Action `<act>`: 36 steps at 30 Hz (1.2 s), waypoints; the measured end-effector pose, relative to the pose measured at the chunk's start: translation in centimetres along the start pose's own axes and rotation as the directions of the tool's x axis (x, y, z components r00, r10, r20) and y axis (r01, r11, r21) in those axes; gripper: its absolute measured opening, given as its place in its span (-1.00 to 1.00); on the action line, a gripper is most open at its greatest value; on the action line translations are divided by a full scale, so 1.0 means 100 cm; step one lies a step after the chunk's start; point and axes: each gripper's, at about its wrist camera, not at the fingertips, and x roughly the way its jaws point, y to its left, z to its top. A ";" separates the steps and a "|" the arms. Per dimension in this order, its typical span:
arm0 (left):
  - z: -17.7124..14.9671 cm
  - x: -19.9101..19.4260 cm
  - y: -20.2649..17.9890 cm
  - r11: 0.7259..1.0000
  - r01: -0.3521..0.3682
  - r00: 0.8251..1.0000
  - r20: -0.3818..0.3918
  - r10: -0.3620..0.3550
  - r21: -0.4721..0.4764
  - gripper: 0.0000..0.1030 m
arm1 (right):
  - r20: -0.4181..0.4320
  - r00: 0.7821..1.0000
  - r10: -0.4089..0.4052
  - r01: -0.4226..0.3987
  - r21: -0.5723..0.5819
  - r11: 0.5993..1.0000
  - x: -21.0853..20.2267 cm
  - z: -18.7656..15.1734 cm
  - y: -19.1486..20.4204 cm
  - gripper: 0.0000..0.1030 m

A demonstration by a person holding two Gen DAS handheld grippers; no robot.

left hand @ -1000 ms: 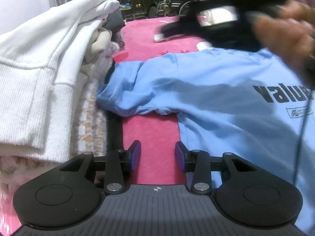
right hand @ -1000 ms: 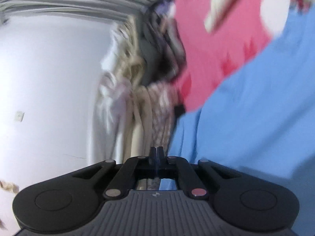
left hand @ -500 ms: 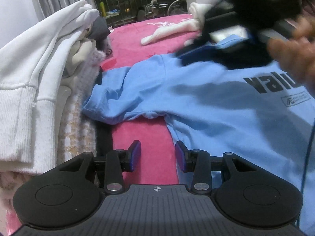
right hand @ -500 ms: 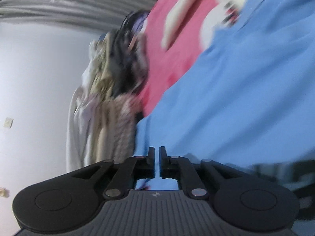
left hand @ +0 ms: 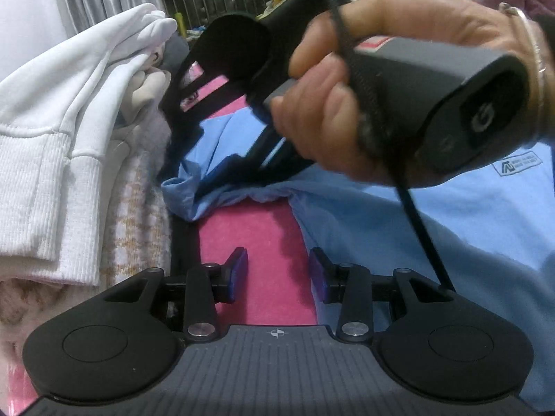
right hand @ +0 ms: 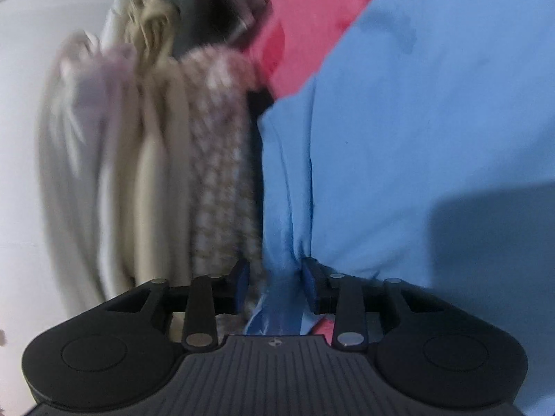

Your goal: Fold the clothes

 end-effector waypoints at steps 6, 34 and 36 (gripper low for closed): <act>-0.001 -0.002 0.004 1.000 0.017 1.000 -0.001 -0.017 -0.009 -0.23 | 0.084 0.988 0.132 -0.127 -0.060 0.990 -0.038 0.004 0.004 -0.95; -0.009 -0.032 0.017 0.915 0.401 0.875 -0.316 -0.366 0.050 -0.24 | 0.433 0.900 -0.049 0.039 0.033 0.999 -0.223 -0.050 -0.109 -0.48; -0.006 -0.038 0.022 0.907 0.419 0.859 -0.336 -0.386 0.031 -0.24 | 0.424 0.903 -0.065 0.054 0.038 0.998 -0.222 -0.051 -0.109 -0.48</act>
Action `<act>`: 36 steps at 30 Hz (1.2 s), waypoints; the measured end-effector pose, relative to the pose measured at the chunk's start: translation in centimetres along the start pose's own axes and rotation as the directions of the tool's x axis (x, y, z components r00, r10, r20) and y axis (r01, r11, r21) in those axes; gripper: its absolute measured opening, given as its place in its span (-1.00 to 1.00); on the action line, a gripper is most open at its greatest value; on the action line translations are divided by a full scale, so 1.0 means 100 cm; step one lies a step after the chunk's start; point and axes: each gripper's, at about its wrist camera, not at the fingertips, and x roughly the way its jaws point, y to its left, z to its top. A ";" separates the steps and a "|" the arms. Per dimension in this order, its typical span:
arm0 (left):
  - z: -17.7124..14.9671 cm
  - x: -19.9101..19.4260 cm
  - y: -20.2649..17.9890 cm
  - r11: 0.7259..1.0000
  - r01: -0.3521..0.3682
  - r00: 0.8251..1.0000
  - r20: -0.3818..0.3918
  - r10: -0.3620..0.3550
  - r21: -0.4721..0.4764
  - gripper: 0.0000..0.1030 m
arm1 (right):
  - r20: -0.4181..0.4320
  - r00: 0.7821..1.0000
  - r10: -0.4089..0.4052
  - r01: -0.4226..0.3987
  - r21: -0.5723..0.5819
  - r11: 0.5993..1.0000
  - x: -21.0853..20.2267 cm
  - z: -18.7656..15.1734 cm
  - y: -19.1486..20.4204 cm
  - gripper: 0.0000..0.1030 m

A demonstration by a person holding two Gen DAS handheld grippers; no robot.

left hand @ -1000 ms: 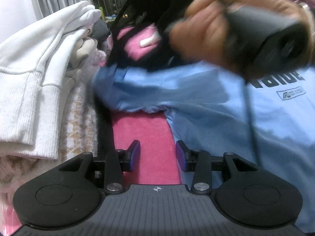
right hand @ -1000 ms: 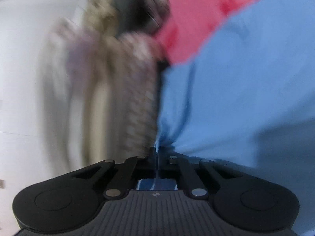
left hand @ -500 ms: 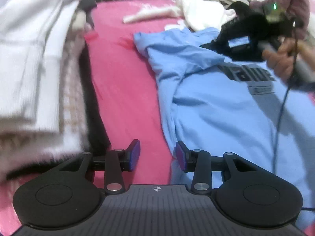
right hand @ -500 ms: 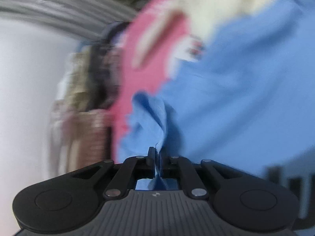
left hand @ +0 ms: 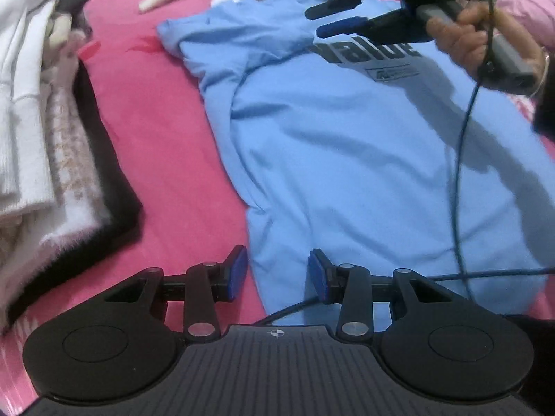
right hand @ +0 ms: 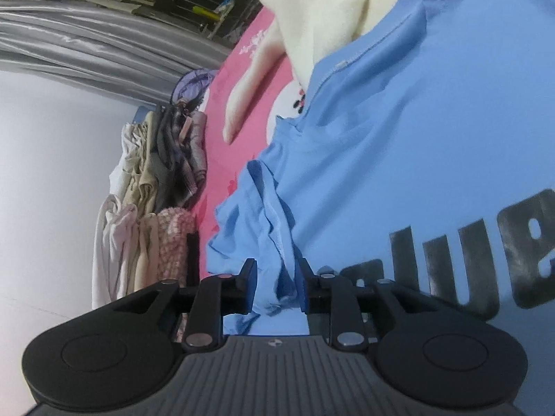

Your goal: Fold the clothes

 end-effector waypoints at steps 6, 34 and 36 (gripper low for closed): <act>0.044 -0.016 0.001 0.996 -0.040 0.983 0.176 0.053 -0.078 -0.24 | 0.003 0.999 -0.039 0.039 -0.061 0.997 0.014 0.000 0.010 -0.44; 0.105 0.073 -0.009 0.978 -0.205 0.951 0.243 0.191 0.034 -0.23 | -0.065 0.997 0.040 -0.059 -0.319 0.946 0.090 0.064 0.047 -0.99; 0.104 0.073 -0.009 0.979 -0.201 0.952 0.243 0.185 0.042 -0.23 | -0.016 0.998 0.065 -0.067 -0.290 0.955 0.081 0.075 0.044 -0.99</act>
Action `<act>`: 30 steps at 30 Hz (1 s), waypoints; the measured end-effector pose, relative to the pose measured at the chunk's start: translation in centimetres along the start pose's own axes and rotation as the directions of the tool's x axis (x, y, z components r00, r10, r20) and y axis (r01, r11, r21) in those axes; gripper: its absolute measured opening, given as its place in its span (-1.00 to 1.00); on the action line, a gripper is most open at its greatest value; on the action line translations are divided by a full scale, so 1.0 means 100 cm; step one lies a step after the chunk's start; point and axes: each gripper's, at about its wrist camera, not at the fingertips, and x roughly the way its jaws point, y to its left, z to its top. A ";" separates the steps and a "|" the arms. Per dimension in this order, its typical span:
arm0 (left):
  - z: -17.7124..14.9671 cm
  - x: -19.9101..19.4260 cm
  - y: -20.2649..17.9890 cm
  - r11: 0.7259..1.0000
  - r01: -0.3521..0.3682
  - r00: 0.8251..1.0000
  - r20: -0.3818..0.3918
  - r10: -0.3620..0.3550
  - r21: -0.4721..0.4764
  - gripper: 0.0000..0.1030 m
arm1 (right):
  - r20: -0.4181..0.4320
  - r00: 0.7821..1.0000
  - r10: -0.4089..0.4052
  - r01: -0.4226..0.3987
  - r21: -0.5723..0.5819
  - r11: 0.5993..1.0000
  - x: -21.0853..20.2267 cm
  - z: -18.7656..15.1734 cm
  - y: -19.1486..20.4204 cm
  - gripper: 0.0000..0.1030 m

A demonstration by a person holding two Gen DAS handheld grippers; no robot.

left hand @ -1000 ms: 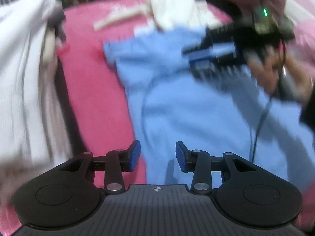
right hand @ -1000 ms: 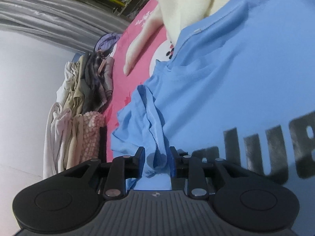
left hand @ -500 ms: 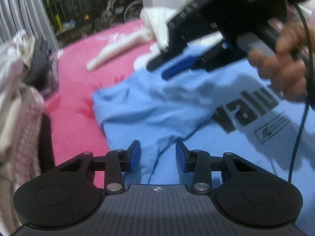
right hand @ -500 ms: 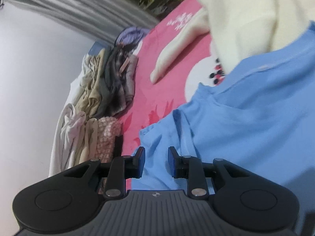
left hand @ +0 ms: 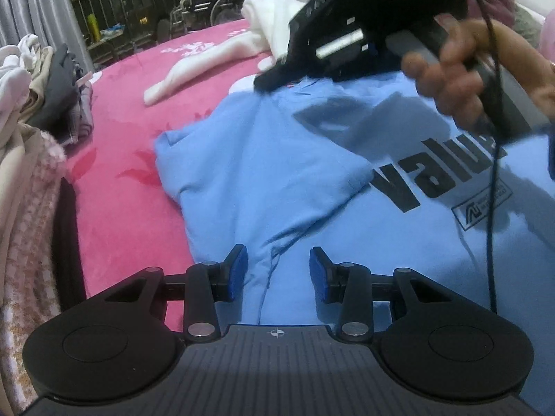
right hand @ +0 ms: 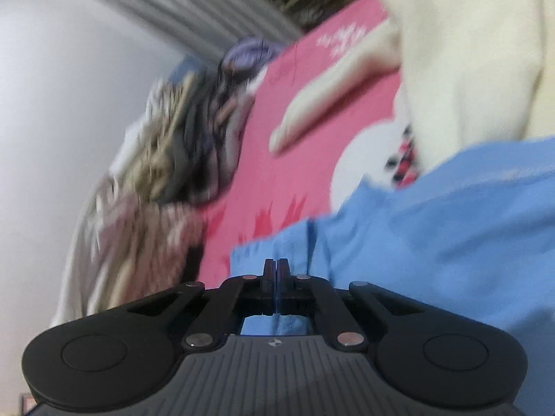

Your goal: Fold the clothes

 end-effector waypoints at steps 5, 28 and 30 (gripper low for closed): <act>-0.002 0.000 0.000 1.000 0.010 1.000 0.006 -0.011 0.012 -0.23 | 0.050 0.998 -0.031 0.022 0.174 0.985 -0.002 0.012 -0.031 -0.95; -0.016 -0.024 0.007 0.998 -0.055 0.998 0.044 0.055 0.005 -0.23 | -0.157 0.974 -0.163 0.170 0.033 0.985 -0.035 -0.077 0.013 -0.36; -0.016 -0.023 0.009 0.996 -0.085 0.996 0.040 0.084 0.008 -0.23 | -0.158 0.972 -0.174 0.182 0.040 0.982 -0.032 -0.079 0.014 -0.36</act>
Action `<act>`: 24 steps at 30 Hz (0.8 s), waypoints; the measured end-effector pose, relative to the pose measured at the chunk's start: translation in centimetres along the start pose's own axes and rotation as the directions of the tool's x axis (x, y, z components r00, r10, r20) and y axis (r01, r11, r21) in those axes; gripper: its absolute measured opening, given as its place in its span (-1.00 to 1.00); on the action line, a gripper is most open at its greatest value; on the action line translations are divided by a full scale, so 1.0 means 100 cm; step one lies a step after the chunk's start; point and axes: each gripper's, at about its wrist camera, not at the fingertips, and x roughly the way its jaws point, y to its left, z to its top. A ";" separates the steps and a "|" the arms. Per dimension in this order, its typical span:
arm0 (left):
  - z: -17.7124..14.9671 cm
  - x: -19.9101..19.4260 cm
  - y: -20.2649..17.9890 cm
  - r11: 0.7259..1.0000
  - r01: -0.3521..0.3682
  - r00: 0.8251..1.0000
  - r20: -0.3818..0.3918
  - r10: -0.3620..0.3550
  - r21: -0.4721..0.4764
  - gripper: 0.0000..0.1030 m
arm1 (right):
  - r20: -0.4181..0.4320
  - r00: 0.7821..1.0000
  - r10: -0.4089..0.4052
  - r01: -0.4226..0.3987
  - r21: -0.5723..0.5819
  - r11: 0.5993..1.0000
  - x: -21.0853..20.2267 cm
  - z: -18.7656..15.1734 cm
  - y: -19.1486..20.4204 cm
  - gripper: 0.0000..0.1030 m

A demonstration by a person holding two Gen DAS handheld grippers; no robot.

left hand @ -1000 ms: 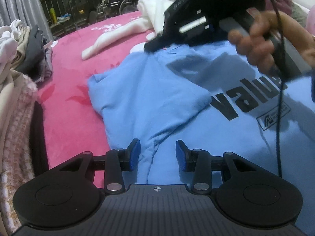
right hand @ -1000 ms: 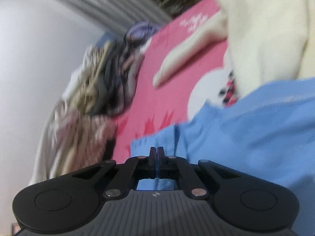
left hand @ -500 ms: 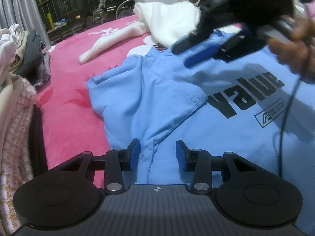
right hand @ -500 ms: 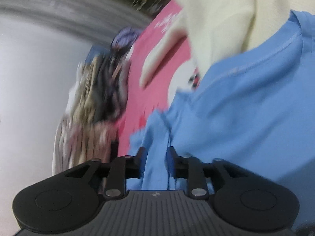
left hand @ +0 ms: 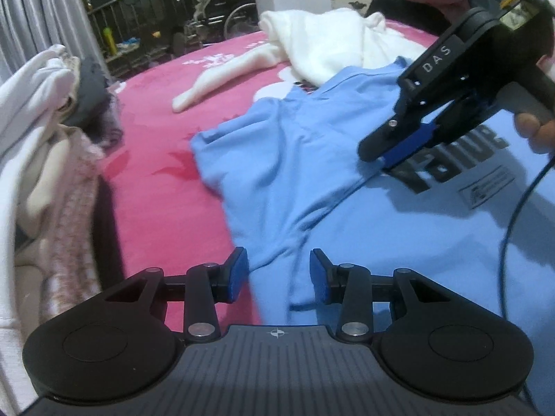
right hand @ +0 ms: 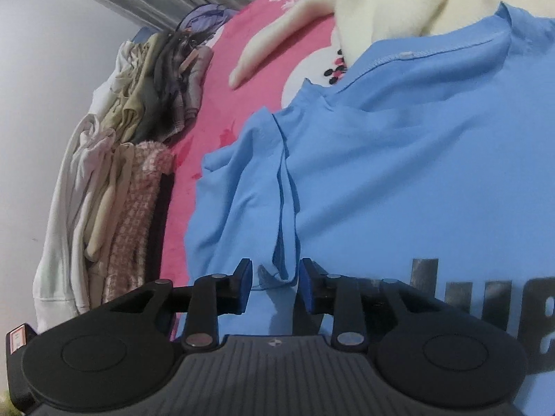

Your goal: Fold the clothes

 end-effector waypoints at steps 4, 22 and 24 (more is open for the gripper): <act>0.001 0.000 0.002 1.000 -0.024 1.000 0.011 0.024 0.004 -0.37 | 0.007 1.000 -0.022 0.022 0.012 1.000 0.006 0.000 0.002 -0.37; -0.018 -0.023 -0.017 0.939 -0.240 0.967 0.152 0.207 0.247 -0.93 | 0.063 0.998 0.006 -0.003 -0.038 0.999 -0.007 -0.019 0.044 -0.89; -0.025 -0.027 -0.018 0.930 -0.243 0.967 0.145 0.210 0.274 -0.93 | 0.049 0.999 0.017 -0.014 -0.047 0.999 -0.008 -0.030 0.050 -0.89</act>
